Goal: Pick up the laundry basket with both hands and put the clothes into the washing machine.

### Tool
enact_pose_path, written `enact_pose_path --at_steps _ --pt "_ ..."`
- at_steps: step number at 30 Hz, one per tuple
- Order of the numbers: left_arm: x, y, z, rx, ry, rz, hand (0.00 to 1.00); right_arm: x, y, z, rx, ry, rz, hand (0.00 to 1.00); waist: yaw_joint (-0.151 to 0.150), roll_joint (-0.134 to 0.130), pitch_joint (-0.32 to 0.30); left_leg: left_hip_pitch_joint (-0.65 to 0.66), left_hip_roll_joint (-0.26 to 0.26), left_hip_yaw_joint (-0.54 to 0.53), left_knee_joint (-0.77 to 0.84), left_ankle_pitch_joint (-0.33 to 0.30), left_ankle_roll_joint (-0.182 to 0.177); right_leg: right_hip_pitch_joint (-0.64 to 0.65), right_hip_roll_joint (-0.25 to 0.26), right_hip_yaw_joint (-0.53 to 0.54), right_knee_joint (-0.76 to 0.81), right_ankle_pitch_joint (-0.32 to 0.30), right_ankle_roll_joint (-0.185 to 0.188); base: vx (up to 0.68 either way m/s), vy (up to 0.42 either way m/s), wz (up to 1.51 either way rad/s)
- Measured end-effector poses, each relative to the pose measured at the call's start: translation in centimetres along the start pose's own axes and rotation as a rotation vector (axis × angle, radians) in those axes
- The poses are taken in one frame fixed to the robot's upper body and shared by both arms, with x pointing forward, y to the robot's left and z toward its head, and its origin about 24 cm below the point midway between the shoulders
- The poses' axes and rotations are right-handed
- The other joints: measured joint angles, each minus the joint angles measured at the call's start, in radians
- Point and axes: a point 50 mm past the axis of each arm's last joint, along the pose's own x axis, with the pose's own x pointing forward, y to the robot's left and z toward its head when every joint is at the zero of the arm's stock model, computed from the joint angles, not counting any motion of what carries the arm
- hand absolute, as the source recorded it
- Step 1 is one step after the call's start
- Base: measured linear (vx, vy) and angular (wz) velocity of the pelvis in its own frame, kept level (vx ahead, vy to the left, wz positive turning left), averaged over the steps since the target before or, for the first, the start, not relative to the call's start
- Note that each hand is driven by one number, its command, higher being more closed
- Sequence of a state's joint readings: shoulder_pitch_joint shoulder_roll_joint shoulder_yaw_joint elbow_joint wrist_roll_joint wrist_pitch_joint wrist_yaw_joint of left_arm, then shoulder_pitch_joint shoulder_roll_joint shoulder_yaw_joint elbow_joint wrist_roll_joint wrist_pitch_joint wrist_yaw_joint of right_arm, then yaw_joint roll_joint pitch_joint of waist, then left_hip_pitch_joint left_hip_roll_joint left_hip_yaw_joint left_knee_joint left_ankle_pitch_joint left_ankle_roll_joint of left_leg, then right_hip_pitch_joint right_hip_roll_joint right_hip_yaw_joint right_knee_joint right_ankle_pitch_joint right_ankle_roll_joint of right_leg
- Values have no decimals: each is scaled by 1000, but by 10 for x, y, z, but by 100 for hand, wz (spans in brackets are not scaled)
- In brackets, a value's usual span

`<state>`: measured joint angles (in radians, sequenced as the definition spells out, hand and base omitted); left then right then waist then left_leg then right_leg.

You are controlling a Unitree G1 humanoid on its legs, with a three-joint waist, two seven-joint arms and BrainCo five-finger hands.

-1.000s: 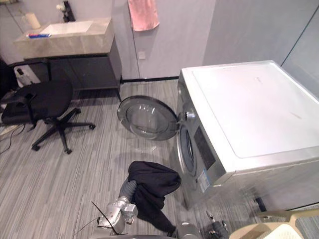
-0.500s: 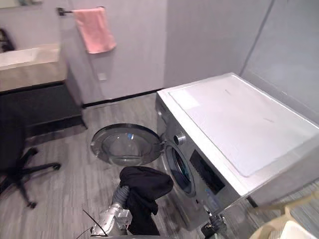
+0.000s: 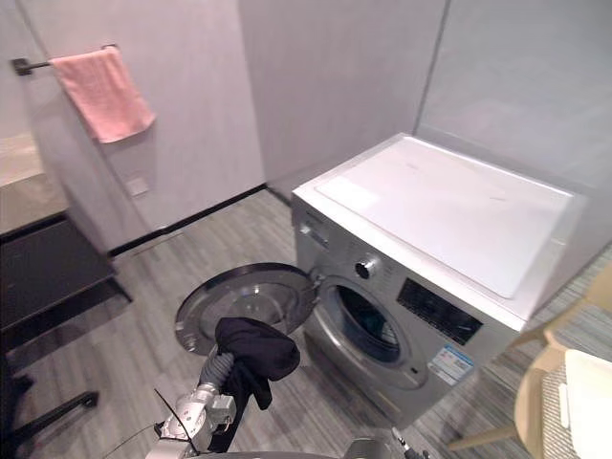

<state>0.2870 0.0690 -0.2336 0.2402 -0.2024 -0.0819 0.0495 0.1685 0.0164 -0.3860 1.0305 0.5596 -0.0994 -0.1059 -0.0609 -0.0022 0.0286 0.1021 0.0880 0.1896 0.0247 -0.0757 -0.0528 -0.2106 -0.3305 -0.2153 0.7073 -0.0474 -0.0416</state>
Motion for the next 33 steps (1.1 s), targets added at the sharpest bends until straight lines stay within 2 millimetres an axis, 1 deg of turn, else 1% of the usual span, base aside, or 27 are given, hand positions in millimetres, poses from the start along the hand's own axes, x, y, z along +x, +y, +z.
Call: enact_pose_path --at_steps 2,3,4,5,6,7,9,12,13,14,15,16,17,18,19,20,21,22,24,25,26,27,28,29,30,31,33 --pt "0 -6 0 -5 0 -22 100 -2 8 1 21 -23 31 0 -9 -18 5 32 4 63 -24 3 8 -42 -8 -26 48 15 23 89 1 -115" --pt "1 -10 0 -2 0 -41 100 -4 12 1 48 -36 43 0 -21 -11 20 39 30 91 -22 -4 -2 -77 32 -40 42 -58 90 59 -101 -80" --pt "2 -13 2 0 -3 -59 100 -4 12 -1 51 -30 45 0 -30 -21 14 32 55 115 -14 -16 -22 -53 87 -88 -83 -85 91 68 -129 -66" --pt "4 -14 4 5 -12 -71 100 -5 11 -3 57 -28 41 0 -34 -41 13 32 49 123 -18 -17 -23 -31 95 -126 -171 -70 76 117 -169 -49" --pt "10 -20 6 0 -12 -92 100 -4 10 -1 69 -29 31 0 -30 -42 15 41 50 144 -30 -14 -46 8 106 -196 -263 -108 54 125 -122 -34" --pt "11 -25 8 -15 -16 -99 100 -4 9 3 78 -45 29 0 -32 -31 13 40 65 160 -33 -12 -42 17 125 -215 -293 -97 49 172 -127 -41" --pt "16 -40 19 -54 -61 -137 100 -4 9 8 106 -67 27 0 -30 15 12 57 88 186 -51 5 -63 17 156 -220 -292 -115 47 181 -96 -20" --pt "19 -46 27 -71 -92 -154 100 -5 4 5 123 -58 14 0 -31 36 -2 85 107 213 -19 5 -62 77 168 -249 -301 -153 63 225 -101 31" --pt "16 -42 29 -82 -104 -136 100 -6 3 0 126 -44 12 0 -24 25 -5 51 134 226 136 -8 -69 138 174 -254 -353 -163 69 206 -164 24" --pt "13 -34 33 -95 -127 -103 100 -6 3 1 124 -48 15 0 -5 25 7 -47 206 214 437 -30 -59 199 190 -244 -400 -161 66 179 -161 2" --pt "11 -32 34 -105 -137 -90 100 -5 2 3 120 -54 14 0 3 31 12 -88 242 197 561 -19 -54 218 201 -240 -407 -161 64 139 -113 -43" --pt "6 -27 33 -132 -144 -56 100 -4 -1 10 95 -72 15 0 32 59 14 -153 302 149 751 46 -47 249 230 -212 -411 -167 50 151 -24 -83" --pt "0 -21 27 -140 -127 -25 100 -3 0 16 62 -85 26 0 48 81 11 -185 319 110 846 129 -56 269 241 -171 -413 -173 45 183 -2 -103" --pt "-3 -17 22 -140 -113 -7 100 -3 3 19 40 -93 41 0 51 84 12 -193 311 99 877 135 -57 275 238 -140 -422 -182 39 212 42 -84" --pt "-4 -15 20 -139 -103 -2 100 -2 7 20 29 -96 50 0 47 84 12 -206 310 93 893 118 -45 275 236 -128 -433 -181 37 174 53 -62" --pt "-4 -12 16 -135 -85 7 100 -2 11 20 5 -94 63 0 48 73 12 -239 297 102 901 52 -30 273 230 -93 -458 -172 40 284 111 -77" --pt "-4 -12 12 -144 -71 9 100 -1 17 19 -14 -85 79 0 56 53 21 -249 285 107 880 -10 -28 276 215 -43 -480 -155 46 239 119 -92" --pt "-5 -11 10 -150 -60 11 100 -1 20 18 -20 -79 84 0 63 41 24 -250 282 106 857 -32 -26 278 207 -22 -493 -140 55 287 169 -117" --pt "-5 -10 0 -146 -17 11 100 1 26 15 -52 -54 91 0 63 19 29 -230 268 44 597 -40 -27 293 171 30 -525 -93 90 218 212 -89" --pt "-5 -10 -1 -146 -14 11 100 2 25 14 -54 -53 89 0 61 19 29 -226 265 35 563 -38 -27 295 168 33 -526 -91 93 229 322 -41" --pt "-5 -11 -5 -147 5 11 100 2 20 13 -65 -45 72 0 46 25 29 -193 240 -26 317 -4 -32 316 146 40 -538 -79 114 228 405 -19" --pt "-5 -11 -7 -147 14 9 100 3 14 14 -56 -47 53 0 40 40 22 -174 223 -59 204 92 -12 317 140 39 -546 -72 134 227 443 -30" --pt "-5 -12 -9 -147 20 8 100 4 7 20 -66 -58 36 0 36 70 10 -170 212 -77 164 149 -45 327 138 51 -568 -66 172 221 466 -23" --pt "-5 -9 -8 -128 21 8 100 4 8 18 -77 -49 39 0 26 70 7 -147 184 -87 124 82 -133 334 113 54 -603 -68 187 172 372 -19" --pt "-4 -3 -7 -107 19 13 100 3 11 16 -81 -45 47 0 19 57 10 -137 170 -78 93 66 -141 330 98 55 -609 -71 190 168 380 -4" --pt "-1 9 -4 -51 17 19 100 2 16 9 -84 -28 59 0 16 30 16 -134 135 -68 72 78 -127 325 78 61 -612 -67 197 107 255 1" --pt "-1 19 -4 -10 25 28 100 1 12 4 -97 -14 57 0 26 13 13 -100 117 -54 50 79 -124 337 88 45 -624 -57 210 86 148 -16"
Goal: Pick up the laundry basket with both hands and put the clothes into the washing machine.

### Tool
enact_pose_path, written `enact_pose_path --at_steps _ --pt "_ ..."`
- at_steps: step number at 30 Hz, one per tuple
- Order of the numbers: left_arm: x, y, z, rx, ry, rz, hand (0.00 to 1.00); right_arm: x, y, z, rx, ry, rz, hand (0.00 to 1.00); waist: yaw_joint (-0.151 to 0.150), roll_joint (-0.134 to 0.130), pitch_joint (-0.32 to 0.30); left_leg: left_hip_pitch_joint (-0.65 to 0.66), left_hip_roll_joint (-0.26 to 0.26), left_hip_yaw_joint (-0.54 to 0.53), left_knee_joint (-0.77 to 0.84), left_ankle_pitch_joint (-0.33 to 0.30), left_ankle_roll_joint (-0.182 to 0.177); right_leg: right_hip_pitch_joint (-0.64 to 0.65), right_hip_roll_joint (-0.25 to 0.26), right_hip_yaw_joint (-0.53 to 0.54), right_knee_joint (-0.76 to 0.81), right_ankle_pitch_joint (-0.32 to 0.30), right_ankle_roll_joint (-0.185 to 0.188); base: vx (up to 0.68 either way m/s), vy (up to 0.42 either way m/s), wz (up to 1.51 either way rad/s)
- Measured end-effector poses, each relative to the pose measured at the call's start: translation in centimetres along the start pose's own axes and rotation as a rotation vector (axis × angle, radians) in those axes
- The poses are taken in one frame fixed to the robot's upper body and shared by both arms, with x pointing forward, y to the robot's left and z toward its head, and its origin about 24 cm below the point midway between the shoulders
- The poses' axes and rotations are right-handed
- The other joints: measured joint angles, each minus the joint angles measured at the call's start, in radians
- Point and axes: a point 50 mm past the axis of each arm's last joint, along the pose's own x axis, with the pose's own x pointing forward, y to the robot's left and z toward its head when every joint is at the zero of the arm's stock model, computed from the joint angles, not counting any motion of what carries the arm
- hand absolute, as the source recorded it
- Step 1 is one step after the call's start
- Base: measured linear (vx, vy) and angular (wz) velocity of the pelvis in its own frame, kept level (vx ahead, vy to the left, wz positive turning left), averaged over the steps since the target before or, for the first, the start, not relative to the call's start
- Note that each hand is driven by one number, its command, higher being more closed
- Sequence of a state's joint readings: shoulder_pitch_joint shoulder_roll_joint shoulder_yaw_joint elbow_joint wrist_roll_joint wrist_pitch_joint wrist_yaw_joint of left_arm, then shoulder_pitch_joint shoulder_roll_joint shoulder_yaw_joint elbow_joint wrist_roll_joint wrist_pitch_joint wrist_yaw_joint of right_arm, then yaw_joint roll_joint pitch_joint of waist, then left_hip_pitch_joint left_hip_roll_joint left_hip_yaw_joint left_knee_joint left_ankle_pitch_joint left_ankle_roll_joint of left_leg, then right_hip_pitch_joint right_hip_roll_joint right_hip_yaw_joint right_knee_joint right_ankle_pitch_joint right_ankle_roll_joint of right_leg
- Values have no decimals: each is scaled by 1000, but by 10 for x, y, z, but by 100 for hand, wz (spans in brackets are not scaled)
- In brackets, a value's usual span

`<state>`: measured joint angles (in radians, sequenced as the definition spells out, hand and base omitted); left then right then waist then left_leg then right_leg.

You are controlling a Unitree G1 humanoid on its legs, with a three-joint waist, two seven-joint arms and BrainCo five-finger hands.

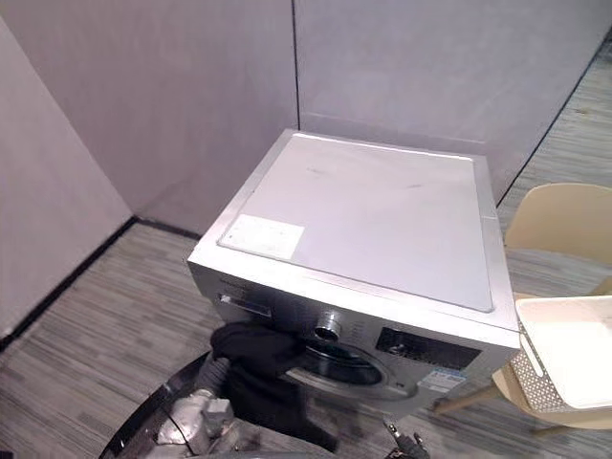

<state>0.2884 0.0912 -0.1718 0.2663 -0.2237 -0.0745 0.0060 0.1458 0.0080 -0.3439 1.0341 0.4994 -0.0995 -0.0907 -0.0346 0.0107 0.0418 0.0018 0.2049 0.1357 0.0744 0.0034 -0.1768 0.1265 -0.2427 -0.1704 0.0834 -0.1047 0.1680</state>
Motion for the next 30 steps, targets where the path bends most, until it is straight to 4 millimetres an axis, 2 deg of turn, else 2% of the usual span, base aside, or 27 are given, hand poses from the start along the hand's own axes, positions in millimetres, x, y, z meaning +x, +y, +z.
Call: enact_pose_path --at_steps 2,4,5,7,8,10,12,13,15,17,18,19,24,28,30 --pt "-1 3 -2 15 11 2 100 0 -2 0 -5 -3 5 0 -6 10 0 43 -8 27 -29 1 3 15 -9 20 -13 7 8 29 47 -34" --pt "-1 -2 -2 18 11 -21 100 0 -6 4 -17 -10 -4 0 -6 17 -2 48 -5 45 -33 3 3 4 -8 37 -19 -2 26 -32 -11 -33" --pt "0 -5 -4 20 20 -32 100 1 -9 5 -25 -12 -10 0 -7 33 3 45 0 52 -33 4 2 -9 -5 44 -14 -2 26 -86 -35 -37" --pt "-1 -18 -9 7 35 -72 100 1 -16 9 -38 -19 -26 0 -8 60 7 27 4 66 -25 2 2 -45 -3 67 0 -2 26 -75 -14 -26" --pt "0 -27 -9 3 33 -100 100 2 -19 12 -43 -28 -32 0 -21 72 13 -3 6 65 7 -11 5 -74 -4 75 21 -4 28 -84 18 -18" --pt "3 -34 -5 2 18 -124 100 3 -13 17 -44 -39 -17 0 -35 71 26 -82 22 60 102 -53 11 -149 0 95 80 -11 30 -111 32 -23" --pt "16 -45 15 27 -52 -175 100 6 2 27 -42 -72 21 0 -37 40 117 -177 44 56 260 -113 17 -245 -1 121 216 -37 36 -170 63 -19" --pt "19 -48 22 31 -78 -187 100 6 8 30 -43 -85 39 0 -36 39 135 -208 49 52 301 -127 21 -280 -4 124 261 -50 39 -249 73 -14" --pt "26 -58 48 40 -175 -224 100 2 38 47 -56 -171 147 0 -32 -4 216 -350 79 36 474 -195 22 -420 -4 144 423 -107 42 -286 64 -20" --pt "30 -65 58 52 -210 -240 100 -4 58 62 -43 -246 221 0 -30 -17 258 -430 97 26 568 -239 21 -503 -5 155 519 -143 48 -217 44 -8" --pt "30 -67 62 51 -225 -244 100 -6 62 65 -43 -265 241 0 -27 -19 275 -444 101 25 592 -247 20 -522 -5 162 546 -155 51 -183 26 -15" --pt "29 -73 69 48 -256 -259 100 -13 74 74 -36 -313 291 0 -10 -21 286 -490 112 23 641 -264 21 -579 -6 174 607 -173 47 -147 -1 -12" --pt "33 -103 106 9 -389 -299 100 -44 123 113 26 -511 472 0 3 -16 335 -713 141 -53 838 -300 10 -799 -1 178 856 -261 26 -109 -63 5" --pt "39 -117 134 0 -469 -297 100 -68 141 137 133 -636 551 0 10 -24 362 -833 159 -78 930 -313 7 -926 6 191 960 -282 23 -64 -42 -9" --pt "47 -124 157 24 -531 -283 100 -79 146 145 187 -682 582 0 13 -30 378 -896 168 -86 973 -322 11 -992 16 204 997 -283 23 -31 -8 -19"
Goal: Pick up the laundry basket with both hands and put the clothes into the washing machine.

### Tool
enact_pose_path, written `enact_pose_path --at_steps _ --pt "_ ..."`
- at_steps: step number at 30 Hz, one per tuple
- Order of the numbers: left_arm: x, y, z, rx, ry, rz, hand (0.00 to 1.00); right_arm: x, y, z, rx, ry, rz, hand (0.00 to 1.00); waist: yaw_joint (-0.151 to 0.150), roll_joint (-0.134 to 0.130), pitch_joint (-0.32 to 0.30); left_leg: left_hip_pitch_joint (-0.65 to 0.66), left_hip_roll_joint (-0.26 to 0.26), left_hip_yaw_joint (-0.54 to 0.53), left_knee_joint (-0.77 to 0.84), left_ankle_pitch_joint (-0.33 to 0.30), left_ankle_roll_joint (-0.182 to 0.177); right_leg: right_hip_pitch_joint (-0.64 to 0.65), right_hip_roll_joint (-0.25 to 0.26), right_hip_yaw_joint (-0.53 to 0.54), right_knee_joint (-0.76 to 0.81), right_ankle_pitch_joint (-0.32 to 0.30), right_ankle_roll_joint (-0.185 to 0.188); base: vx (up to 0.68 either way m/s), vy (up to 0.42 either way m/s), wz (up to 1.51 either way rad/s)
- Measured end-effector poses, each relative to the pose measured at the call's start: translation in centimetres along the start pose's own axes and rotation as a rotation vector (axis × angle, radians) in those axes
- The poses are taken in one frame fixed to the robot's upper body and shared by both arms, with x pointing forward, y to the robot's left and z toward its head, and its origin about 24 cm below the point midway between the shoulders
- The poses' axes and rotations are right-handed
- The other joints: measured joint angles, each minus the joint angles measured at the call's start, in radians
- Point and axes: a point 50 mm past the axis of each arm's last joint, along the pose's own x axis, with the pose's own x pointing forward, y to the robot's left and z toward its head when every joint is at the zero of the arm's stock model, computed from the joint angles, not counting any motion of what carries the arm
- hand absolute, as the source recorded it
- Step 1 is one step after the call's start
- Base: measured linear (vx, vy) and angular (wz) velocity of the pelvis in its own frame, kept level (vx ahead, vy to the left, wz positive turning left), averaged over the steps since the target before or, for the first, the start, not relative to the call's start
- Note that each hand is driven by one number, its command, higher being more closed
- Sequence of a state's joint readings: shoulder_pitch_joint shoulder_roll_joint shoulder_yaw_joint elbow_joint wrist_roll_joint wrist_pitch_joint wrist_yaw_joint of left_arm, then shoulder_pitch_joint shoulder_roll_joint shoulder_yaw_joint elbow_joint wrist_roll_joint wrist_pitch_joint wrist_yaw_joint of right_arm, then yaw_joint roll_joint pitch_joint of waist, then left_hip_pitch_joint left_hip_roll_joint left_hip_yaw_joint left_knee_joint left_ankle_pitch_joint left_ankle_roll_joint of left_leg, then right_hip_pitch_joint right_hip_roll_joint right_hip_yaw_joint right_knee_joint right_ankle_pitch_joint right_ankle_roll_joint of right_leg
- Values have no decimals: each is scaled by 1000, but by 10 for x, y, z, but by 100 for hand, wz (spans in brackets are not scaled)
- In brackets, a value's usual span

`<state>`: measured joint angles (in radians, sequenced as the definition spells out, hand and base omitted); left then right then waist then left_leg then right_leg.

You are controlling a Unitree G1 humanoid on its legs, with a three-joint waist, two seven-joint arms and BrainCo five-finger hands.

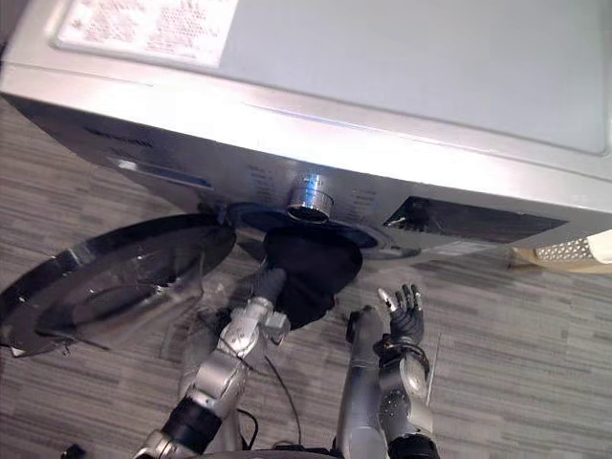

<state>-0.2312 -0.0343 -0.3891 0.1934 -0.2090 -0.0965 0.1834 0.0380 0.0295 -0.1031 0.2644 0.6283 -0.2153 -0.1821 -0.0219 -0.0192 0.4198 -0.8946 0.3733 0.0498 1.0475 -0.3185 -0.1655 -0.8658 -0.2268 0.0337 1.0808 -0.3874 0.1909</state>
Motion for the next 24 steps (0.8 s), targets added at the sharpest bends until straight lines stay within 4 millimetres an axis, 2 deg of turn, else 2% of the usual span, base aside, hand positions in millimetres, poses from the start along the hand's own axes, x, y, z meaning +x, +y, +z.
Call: enact_pose_path --at_steps 5,9,12,13,14,16,18,24 --pt "36 5 34 52 -105 71 100 0 16 13 62 -72 27 0 -6 -16 11 -102 32 4 62 -21 4 -113 31 28 36 3 -3 -45 -3 -26" --pt "62 28 67 45 -185 210 100 -2 27 21 97 -115 51 0 -18 -26 16 -171 71 28 91 -32 5 -209 74 63 34 32 -2 3 10 -44" --pt "81 64 106 43 -261 354 100 -2 35 22 102 -123 82 0 -41 -37 22 -217 116 47 112 -46 3 -274 120 84 20 60 -1 27 9 -54" --pt "89 79 131 39 -310 392 100 -2 36 24 105 -131 91 0 -59 -45 26 -234 125 56 115 -48 4 -296 126 89 15 67 -2 23 25 -40" --pt "92 84 143 40 -334 402 100 -2 37 25 107 -135 95 0 -64 -51 29 -239 131 63 115 -48 5 -307 130 94 14 72 -3 6 21 -29" --pt "97 96 181 46 -415 428 100 -3 39 29 113 -156 109 0 -79 -55 30 -269 139 65 120 -50 8 -335 140 97 5 81 -1 -5 24 -22" --pt "101 98 220 43 -497 422 100 -3 37 29 112 -159 117 0 -86 -58 32 -290 145 68 123 -50 8 -357 145 100 0 88 1 7 37 -15" --pt "102 81 268 -11 -624 312 100 -8 27 25 128 -141 120 0 -93 -71 38 -306 154 84 114 -50 9 -382 153 106 -22 106 -6 2 33 -9"
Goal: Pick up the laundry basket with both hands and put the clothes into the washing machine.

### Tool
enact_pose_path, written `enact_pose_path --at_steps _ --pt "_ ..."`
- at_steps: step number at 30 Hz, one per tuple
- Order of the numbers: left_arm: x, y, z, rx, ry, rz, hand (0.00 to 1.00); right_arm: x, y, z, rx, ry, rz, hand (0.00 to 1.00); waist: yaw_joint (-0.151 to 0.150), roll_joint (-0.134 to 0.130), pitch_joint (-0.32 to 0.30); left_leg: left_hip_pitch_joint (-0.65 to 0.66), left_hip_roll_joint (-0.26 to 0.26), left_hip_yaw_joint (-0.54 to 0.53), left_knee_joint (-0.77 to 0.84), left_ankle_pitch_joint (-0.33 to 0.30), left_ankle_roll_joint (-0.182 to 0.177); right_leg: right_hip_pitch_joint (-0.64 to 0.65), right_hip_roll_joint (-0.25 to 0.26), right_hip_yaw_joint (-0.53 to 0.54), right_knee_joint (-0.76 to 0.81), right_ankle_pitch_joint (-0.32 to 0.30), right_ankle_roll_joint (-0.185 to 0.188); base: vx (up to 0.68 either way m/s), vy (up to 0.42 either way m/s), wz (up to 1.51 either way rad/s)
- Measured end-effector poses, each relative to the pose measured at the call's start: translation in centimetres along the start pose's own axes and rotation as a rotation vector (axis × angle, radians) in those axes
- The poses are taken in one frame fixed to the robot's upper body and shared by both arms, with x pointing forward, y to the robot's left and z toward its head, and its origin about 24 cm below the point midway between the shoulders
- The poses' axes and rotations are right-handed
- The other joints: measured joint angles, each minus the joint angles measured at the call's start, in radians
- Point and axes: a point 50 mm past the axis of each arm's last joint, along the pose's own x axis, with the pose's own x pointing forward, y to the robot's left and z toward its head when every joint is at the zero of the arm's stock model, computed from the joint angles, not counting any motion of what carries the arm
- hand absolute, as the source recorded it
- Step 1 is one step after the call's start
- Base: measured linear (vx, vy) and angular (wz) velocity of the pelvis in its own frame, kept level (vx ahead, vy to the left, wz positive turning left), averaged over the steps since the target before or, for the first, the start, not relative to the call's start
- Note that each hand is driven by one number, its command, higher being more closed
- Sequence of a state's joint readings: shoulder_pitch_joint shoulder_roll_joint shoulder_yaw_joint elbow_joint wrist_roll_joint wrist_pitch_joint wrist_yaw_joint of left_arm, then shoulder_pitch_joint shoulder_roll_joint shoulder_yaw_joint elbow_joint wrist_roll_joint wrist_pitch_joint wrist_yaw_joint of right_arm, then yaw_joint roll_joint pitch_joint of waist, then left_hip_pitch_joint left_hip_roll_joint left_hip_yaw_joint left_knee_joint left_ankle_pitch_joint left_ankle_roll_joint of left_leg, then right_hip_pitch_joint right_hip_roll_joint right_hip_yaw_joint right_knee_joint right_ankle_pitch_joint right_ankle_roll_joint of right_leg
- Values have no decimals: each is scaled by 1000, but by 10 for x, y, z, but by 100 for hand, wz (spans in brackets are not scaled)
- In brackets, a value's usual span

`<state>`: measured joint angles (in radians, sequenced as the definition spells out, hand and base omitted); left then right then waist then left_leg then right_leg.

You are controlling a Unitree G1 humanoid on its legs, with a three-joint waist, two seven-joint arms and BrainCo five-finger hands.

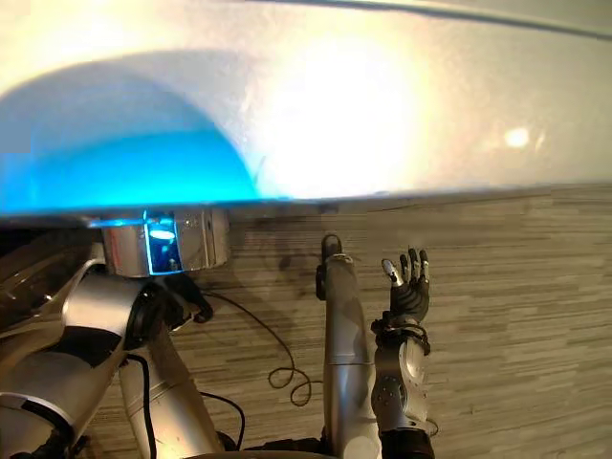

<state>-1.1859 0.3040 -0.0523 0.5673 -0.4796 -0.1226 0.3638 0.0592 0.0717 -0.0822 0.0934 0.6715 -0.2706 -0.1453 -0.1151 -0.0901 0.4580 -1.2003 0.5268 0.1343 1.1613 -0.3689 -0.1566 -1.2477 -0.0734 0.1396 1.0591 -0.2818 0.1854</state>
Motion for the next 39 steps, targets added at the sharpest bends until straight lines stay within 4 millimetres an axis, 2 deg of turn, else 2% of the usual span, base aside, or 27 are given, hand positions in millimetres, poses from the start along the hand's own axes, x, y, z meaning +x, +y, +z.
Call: enact_pose_path --at_steps 3,7,11,13,14,15,21,30,39 --pt "4 -11 9 21 -19 -47 100 -7 -10 -3 13 22 -20 0 17 0 0 -22 8 5 8 0 1 -28 5 5 -4 18 -5 -57 36 -15" --pt "10 -15 26 148 -83 -91 100 -11 -21 0 19 18 -48 0 16 0 0 -57 15 11 33 -2 7 -75 9 27 -3 44 -9 -77 55 -16" --pt "14 -14 41 404 -200 -102 100 -15 -36 8 32 -8 -85 0 15 -19 15 -74 17 19 50 -5 13 -108 12 42 9 55 -19 -53 33 -8" --pt "13 -13 42 685 -301 -127 100 -21 -43 14 19 -26 -87 0 12 -18 20 -87 18 15 65 -7 17 -121 12 43 21 57 -21 -9 9 -2" --pt "13 -12 42 733 -315 -132 100 -22 -43 15 18 -30 -83 0 11 -18 23 -87 18 14 68 -7 17 -121 12 43 23 58 -20 0 0 0" --pt "12 -13 42 817 -350 -136 0 -22 -44 16 19 -35 -76 0 9 -18 24 -88 18 14 72 -6 16 -121 11 43 25 62 -11 13 31 -1" --pt "11 -15 42 965 -403 -169 0 -24 -45 17 41 -40 -54 0 2 -18 24 -97 15 3 83 -7 18 -123 6 34 37 63 -11 14 27 2" --pt "22 -1 43 1020 -318 -207 0 -38 -60 12 20 1 -95 0 -9 -17 25 -109 15 0 78 6 25 -139 6 31 39 73 -17 0 0 0" --pt "23 1 47 1097 -352 -199 0 -38 -49 5 11 44 -23 0 -12 -12 28 -128 12 -17 76 16 24 -141 4 15 33 80 -17 2 2 0"
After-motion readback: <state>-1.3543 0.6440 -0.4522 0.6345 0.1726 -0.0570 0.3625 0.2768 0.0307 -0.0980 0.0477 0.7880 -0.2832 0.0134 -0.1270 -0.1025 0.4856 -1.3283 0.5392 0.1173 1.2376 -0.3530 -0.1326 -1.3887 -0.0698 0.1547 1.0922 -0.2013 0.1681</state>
